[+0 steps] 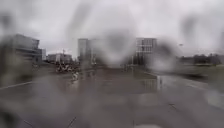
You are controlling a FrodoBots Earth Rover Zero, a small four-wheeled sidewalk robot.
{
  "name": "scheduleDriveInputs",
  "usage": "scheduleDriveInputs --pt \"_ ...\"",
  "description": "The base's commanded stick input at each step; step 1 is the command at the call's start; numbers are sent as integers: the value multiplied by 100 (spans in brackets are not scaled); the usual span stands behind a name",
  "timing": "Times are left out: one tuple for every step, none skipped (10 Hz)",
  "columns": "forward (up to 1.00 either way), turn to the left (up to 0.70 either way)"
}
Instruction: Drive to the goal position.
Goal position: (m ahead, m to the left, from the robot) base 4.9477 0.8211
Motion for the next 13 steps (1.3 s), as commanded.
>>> scheduleDriveInputs --pt "7 0" --pt "7 0" --pt "7 0" --pt "7 0" --pt "7 0" --pt "7 0" --pt "7 0" --pt "7 0" --pt "7 0" --pt "7 0" --pt "7 0" --pt "7 0" --pt "7 0"
